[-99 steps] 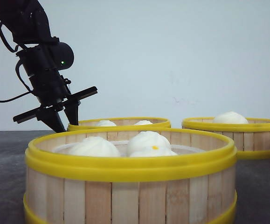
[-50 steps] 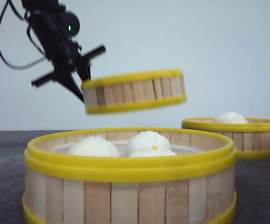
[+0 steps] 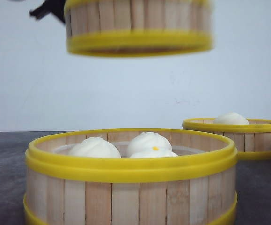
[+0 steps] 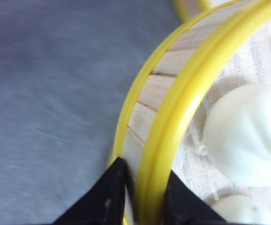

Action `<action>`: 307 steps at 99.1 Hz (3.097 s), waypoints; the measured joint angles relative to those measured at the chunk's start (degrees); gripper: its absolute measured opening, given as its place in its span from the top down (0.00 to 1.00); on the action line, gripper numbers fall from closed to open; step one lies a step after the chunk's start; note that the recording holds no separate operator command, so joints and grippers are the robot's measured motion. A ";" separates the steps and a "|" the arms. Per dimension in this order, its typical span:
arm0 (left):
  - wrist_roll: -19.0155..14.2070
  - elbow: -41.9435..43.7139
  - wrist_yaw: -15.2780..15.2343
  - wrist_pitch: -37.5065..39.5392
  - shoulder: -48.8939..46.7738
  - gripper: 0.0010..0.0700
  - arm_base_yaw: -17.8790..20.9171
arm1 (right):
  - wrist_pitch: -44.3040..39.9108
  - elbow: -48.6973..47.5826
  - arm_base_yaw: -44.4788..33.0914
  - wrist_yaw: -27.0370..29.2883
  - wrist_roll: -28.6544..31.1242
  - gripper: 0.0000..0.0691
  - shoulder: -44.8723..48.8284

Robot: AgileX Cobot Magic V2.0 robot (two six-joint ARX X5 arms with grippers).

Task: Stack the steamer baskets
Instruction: 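Lift the basket with left gripper and lower it onto the nearest basket, then open left gripper and withdraw it from the stacked basket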

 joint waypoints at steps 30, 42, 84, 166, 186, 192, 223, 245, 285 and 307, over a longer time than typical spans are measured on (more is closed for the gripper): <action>1.49 -20.81 -0.15 0.35 -6.40 0.94 -0.02 | 0.13 0.00 0.00 -4.57 1.20 0.99 0.00; 1.46 -28.55 2.69 5.40 -10.93 0.94 -0.68 | 0.15 0.00 0.00 -4.57 1.64 0.99 0.00; 0.59 -37.55 3.30 16.13 -13.46 0.94 -2.38 | 0.15 0.00 0.00 -4.57 2.05 0.99 0.00; -2.97 -41.00 3.13 22.43 -9.38 0.94 -2.01 | 0.15 0.00 0.00 -4.57 2.05 0.99 0.00; -2.91 -40.94 3.43 21.62 -8.74 0.94 -1.90 | 0.15 0.00 0.00 -4.57 2.05 0.99 0.00; -2.80 -40.83 3.43 21.03 -8.70 0.94 -1.90 | 0.15 0.00 0.00 -4.57 2.05 0.99 0.00; -1.51 -40.72 3.54 19.98 -8.59 0.94 -1.90 | 0.15 0.00 0.00 -4.50 2.05 0.99 0.00; -1.88 -40.72 3.56 20.06 -8.57 0.91 -1.90 | 0.15 0.00 0.00 -4.50 2.05 0.99 0.00; -3.08 -40.76 6.16 18.91 -8.09 0.36 -2.08 | 0.15 0.00 0.00 -4.46 2.05 0.99 0.00; -3.10 -36.70 9.16 18.08 -8.09 0.04 -1.53 | 0.15 0.00 0.00 -4.15 2.05 0.99 0.00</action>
